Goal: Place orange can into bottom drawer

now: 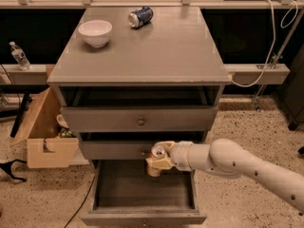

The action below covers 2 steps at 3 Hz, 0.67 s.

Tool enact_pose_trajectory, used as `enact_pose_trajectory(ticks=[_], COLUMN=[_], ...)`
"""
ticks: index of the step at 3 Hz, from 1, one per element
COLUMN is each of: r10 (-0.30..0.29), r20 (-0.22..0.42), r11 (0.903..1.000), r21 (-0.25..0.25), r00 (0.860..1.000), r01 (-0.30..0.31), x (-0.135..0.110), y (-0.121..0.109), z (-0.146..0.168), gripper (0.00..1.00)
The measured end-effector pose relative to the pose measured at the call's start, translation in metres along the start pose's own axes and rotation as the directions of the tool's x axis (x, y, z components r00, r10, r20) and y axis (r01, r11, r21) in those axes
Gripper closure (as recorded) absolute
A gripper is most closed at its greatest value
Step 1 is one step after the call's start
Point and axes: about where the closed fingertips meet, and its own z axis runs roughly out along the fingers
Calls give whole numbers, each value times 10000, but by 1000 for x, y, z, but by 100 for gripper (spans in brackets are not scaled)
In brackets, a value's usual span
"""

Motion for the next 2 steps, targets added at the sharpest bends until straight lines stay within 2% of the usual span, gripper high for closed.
enact_pose_trajectory(ticks=[1, 2], r10=[73, -179], r20=[-260, -656], r11=[10000, 9998], r21=[26, -3], r00=[9996, 9977], r01=[-72, 179], x=[18, 66], y=[-5, -19], z=[11, 35], gripper=[100, 100])
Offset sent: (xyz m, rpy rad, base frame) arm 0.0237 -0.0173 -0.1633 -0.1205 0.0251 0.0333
